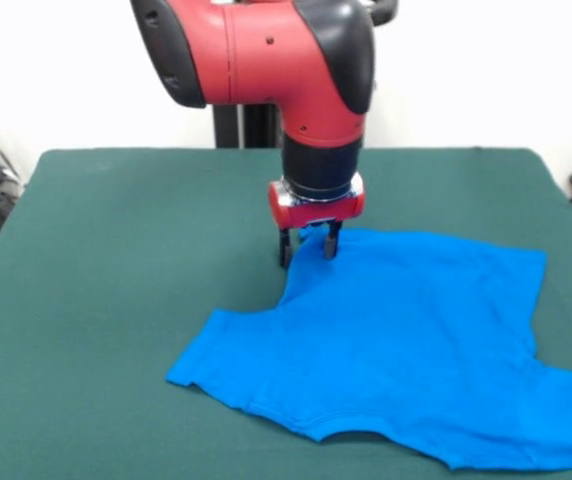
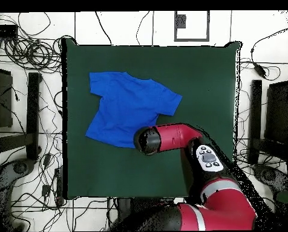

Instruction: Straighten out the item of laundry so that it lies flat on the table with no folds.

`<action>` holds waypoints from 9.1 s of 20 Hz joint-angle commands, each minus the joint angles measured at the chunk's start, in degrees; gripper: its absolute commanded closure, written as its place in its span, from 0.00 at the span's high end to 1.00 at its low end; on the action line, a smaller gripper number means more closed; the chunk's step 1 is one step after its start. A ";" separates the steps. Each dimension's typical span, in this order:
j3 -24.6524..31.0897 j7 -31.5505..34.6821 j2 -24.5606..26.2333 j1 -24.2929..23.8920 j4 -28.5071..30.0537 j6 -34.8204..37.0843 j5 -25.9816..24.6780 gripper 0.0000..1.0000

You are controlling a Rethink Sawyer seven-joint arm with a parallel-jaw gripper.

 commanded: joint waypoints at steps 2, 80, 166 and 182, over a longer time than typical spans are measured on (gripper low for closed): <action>0.76 -6.59 5.17 -3.51 -6.20 -1.70 -8.75 1.00; 10.49 -18.44 4.78 -19.72 -11.87 9.19 -30.12 1.00; 21.33 -3.05 -11.47 -18.71 8.63 14.58 -15.01 1.00; 20.43 -2.24 -9.30 -18.67 7.81 12.47 -15.53 1.00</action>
